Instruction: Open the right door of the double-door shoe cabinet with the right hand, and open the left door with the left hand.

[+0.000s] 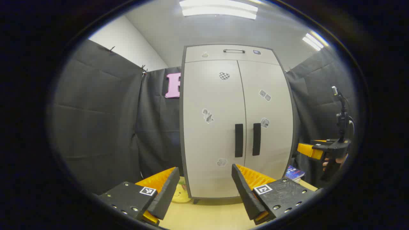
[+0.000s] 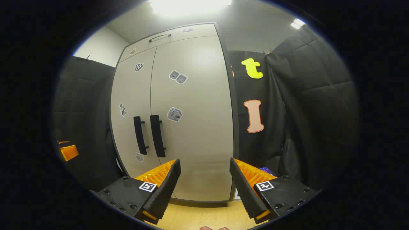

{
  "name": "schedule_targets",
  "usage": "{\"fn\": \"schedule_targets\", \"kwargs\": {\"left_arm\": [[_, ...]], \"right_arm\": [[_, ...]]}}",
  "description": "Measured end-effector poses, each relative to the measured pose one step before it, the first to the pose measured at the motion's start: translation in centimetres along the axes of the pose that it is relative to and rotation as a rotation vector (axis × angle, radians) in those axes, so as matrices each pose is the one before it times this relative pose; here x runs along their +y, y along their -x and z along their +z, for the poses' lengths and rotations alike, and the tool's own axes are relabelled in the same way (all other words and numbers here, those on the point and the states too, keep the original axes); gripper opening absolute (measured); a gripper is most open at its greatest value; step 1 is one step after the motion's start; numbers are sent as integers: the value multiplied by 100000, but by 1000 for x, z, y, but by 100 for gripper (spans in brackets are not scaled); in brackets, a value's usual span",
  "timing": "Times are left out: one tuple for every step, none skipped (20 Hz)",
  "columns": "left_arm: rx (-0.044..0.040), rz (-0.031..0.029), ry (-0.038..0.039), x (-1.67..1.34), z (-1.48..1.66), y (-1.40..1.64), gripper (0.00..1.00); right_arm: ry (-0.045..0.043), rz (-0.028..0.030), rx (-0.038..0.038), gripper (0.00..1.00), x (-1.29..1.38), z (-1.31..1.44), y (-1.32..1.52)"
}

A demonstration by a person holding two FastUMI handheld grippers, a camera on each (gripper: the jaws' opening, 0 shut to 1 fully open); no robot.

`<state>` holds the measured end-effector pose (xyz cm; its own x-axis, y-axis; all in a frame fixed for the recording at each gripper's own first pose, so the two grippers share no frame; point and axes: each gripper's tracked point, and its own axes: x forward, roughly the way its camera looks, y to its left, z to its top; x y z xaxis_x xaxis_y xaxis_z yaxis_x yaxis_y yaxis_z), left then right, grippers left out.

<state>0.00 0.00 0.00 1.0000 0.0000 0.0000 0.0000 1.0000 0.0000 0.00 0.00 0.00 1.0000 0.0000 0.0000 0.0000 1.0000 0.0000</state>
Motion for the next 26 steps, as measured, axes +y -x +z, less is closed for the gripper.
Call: {"fn": "schedule_targets", "kwargs": {"left_arm": [[-52,-589,1471,-11,9,-60,96],[-52,-635,681,8,-31,-74,96],[-286,-302,-208,61,92,-48,96],[-137,-154,-468,-33,-109,-112,96],[67,-454,-284,-71,-42,-51,96],[-136,-766,69,-70,-46,-71,94],[-369,-984,318,-61,102,-6,96],[-431,-866,194,5,-9,-50,96],[-452,-486,-105,29,81,5,96],[-406,-50,-300,33,-64,-124,96],[-332,142,-102,67,0,0,96],[-1,-360,271,-69,-166,-45,96],[386,-927,722,-108,-25,-85,96],[771,-1310,2199,-47,-68,-59,96],[338,-958,3129,-35,165,-19,94],[-204,-244,2142,89,42,-7,96],[-737,206,876,137,283,45,96],[-649,370,-327,173,60,-47,96],[-221,531,-1095,221,68,47,96],[117,647,-1165,381,-223,-81,95],[219,642,-898,322,-240,-94,94],[291,833,-455,252,-288,-18,94],[415,620,-117,125,-272,-18,95],[928,487,-98,131,-554,289,96],[1487,628,-132,49,-615,179,96],[787,912,-139,89,-779,308,96]], "right_arm": [[-175,-380,-527,96,-155,194,110],[-148,-400,-760,96,-103,129,18],[-170,-655,-339,96,-111,137,90],[-57,-307,21,96,15,-10,127],[554,-445,-419,96,6,91,126],[759,-631,-264,96,-54,9,92],[774,-571,-120,96,34,-2,126],[309,-358,-144,96,212,-49,238],[-204,-120,-262,96,91,32,131],[-277,-99,263,96,53,-191,119],[-112,-289,504,96,413,-373,214],[-142,-519,283,96,-62,-132,18],[-264,-476,223,96,30,6,44],[-356,-511,-289,96,-10,-21,104],[-376,-638,-233,97,-80,79,82],[-394,-331,-57,96,-38,-63,-6],[-456,97,398,96,38,1,25],[-419,399,358,96,34,-43,69],[-347,383,399,96,74,144,-7],[-218,508,381,96,111,77,-55],[6,629,61,96,276,279,-135],[180,315,-100,97,-50,133,-113],[-342,340,-770,92,101,473,-132],[-986,1032,-950,97,470,797,190],[-949,1350,-754,97,745,570,-392],[-154,1206,-27,97,656,405,-474]]}}
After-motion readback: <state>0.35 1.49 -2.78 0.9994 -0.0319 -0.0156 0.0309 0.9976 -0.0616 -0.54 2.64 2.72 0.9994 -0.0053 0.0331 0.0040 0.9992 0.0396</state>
